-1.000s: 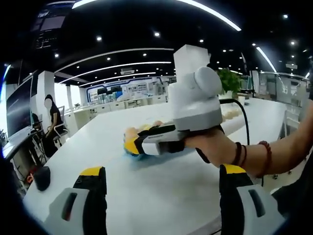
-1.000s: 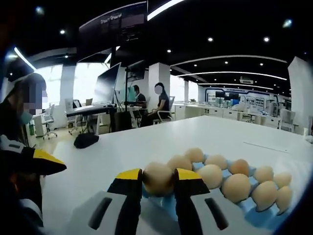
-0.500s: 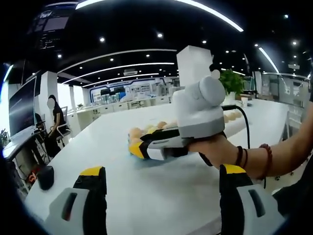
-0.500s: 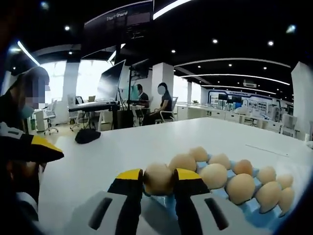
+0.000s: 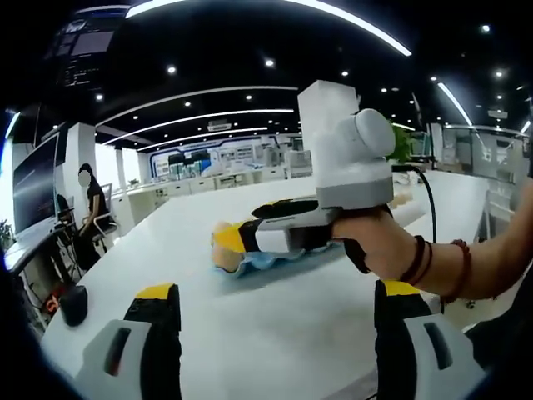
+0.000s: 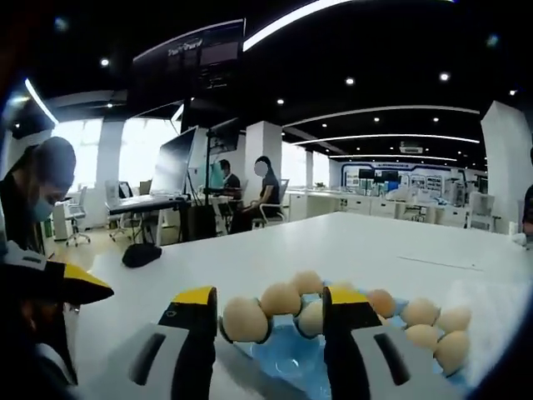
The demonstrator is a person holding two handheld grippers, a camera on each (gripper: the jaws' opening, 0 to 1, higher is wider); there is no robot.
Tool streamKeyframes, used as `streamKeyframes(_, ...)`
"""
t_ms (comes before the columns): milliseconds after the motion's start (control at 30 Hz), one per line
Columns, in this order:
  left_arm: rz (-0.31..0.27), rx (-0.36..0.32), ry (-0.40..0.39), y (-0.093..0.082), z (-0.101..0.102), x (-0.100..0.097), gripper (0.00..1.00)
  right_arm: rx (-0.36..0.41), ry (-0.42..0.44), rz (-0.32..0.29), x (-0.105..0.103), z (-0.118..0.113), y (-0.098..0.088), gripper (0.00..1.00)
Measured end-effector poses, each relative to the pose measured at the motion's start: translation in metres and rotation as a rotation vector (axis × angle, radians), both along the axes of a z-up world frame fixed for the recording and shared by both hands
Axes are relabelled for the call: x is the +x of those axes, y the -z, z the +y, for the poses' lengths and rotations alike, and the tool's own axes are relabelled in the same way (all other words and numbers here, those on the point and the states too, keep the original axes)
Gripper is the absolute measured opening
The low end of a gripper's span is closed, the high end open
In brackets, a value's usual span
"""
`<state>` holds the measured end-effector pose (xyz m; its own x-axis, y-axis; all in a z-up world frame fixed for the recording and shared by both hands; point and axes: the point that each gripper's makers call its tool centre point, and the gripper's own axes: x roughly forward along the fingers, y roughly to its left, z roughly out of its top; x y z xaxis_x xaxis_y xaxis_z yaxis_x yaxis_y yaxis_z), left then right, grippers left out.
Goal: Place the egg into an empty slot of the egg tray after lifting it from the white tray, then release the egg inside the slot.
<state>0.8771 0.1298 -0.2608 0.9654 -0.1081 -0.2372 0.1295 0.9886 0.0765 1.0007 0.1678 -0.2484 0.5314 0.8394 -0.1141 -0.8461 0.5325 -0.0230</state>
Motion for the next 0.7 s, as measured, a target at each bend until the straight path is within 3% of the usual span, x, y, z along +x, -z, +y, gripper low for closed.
streamKeyframes(200,-0.013,-0.010,0.023,-0.002,-0.007,0.002,1.00,-0.003,0.029,0.044,0.004,-0.015,0.004,0.67)
streamKeyframes(433,-0.016,-0.017,0.051,-0.002,-0.019,0.006,1.00,-0.047,0.052,0.046,0.006,-0.030,0.013,0.77)
streamKeyframes(700,-0.030,-0.037,0.080,-0.004,-0.028,0.009,1.00,-0.039,0.134,0.047,0.019,-0.065,0.013,0.78)
